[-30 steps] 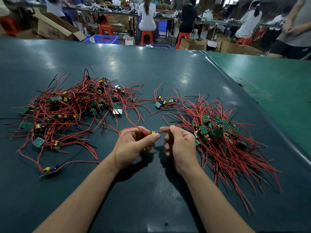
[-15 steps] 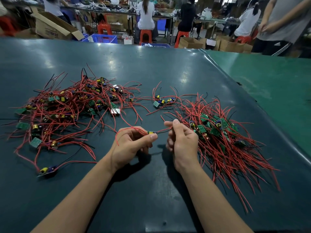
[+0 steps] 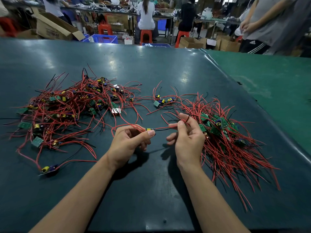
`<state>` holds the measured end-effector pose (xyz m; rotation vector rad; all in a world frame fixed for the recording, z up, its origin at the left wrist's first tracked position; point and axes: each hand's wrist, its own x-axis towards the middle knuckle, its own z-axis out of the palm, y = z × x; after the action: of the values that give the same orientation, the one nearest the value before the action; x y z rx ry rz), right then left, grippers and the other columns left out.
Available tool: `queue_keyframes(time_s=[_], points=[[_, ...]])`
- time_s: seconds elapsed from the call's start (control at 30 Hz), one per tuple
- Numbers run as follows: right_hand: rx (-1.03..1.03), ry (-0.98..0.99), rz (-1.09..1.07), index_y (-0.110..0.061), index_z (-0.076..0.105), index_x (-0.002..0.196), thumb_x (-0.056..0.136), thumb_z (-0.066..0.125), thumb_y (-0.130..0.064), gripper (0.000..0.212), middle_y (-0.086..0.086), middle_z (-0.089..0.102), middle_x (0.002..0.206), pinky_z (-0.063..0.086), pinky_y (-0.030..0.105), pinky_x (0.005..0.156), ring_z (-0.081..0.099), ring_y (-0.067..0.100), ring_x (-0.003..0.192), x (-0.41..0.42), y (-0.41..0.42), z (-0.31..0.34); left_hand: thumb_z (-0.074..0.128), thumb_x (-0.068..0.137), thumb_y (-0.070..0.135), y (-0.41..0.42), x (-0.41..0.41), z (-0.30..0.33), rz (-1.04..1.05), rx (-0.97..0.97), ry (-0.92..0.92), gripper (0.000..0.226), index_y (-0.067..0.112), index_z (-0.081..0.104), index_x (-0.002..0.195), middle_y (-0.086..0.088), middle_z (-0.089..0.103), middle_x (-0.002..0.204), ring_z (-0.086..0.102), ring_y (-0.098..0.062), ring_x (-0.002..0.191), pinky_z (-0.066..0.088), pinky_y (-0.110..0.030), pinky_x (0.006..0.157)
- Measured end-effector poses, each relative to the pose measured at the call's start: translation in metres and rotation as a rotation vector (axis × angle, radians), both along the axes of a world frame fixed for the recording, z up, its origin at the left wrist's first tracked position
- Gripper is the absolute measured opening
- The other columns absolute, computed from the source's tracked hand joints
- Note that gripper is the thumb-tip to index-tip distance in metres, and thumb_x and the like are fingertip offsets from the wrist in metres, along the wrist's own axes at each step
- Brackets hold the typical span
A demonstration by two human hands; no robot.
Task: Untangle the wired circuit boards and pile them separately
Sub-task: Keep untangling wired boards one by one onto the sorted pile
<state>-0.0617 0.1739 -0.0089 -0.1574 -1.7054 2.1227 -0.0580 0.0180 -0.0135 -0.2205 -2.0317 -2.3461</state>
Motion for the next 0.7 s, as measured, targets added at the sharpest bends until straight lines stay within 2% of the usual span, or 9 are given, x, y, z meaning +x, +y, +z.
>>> queue_keyframes(time_s=[0.13, 0.2, 0.37, 0.53, 0.7], points=[[-0.137, -0.008, 0.007, -0.015, 0.060, 0.104, 0.101, 0.047, -0.006, 0.016, 0.007, 0.074, 0.076, 0.042, 0.019, 0.036, 0.056, 0.012, 0.040, -0.002, 0.006, 0.003, 0.081, 0.067, 0.032, 0.001, 0.001, 0.000, -0.005, -0.018, 0.004, 0.020, 0.015, 0.072, 0.062, -0.005, 0.062, 0.056, 0.050, -0.014, 0.043, 0.044, -0.020, 0.046], [-0.132, 0.008, -0.011, -0.014, 0.062, 0.100, 0.100, 0.048, -0.006, 0.016, 0.008, 0.074, 0.078, 0.041, 0.019, 0.036, 0.056, 0.011, 0.041, -0.002, 0.006, 0.002, 0.080, 0.070, 0.029, 0.001, 0.001, 0.000, -0.008, -0.029, 0.010, 0.018, 0.015, 0.072, 0.062, -0.005, 0.062, 0.056, 0.050, -0.014, 0.043, 0.044, -0.020, 0.046], [-0.071, 0.025, -0.042, -0.014, 0.064, 0.097, 0.100, 0.048, -0.005, 0.019, 0.008, 0.074, 0.077, 0.039, 0.018, 0.035, 0.053, 0.011, 0.037, -0.002, 0.006, 0.002, 0.081, 0.065, 0.038, -0.001, 0.001, 0.000, -0.011, -0.015, 0.005, 0.027, 0.013, 0.071, 0.062, -0.006, 0.063, 0.057, 0.050, -0.016, 0.044, 0.044, -0.021, 0.047], [-0.150, 0.032, -0.038, -0.018, 0.063, 0.099, 0.101, 0.048, -0.009, 0.017, 0.007, 0.075, 0.077, 0.040, 0.018, 0.034, 0.055, 0.011, 0.038, -0.002, 0.011, 0.005, 0.080, 0.065, 0.037, -0.001, 0.000, 0.000, -0.027, -0.012, 0.010, 0.024, 0.015, 0.071, 0.063, -0.005, 0.062, 0.057, 0.050, -0.016, 0.043, 0.043, -0.021, 0.047], [-0.234, 0.032, -0.047, -0.019, 0.066, 0.106, 0.101, 0.050, -0.010, 0.019, 0.010, 0.074, 0.075, 0.034, 0.015, 0.035, 0.050, 0.010, 0.035, -0.005, 0.010, 0.004, 0.081, 0.066, 0.038, -0.001, 0.001, 0.000, -0.042, -0.035, 0.017, 0.026, 0.014, 0.071, 0.063, -0.005, 0.064, 0.058, 0.051, -0.015, 0.045, 0.044, -0.021, 0.047]])
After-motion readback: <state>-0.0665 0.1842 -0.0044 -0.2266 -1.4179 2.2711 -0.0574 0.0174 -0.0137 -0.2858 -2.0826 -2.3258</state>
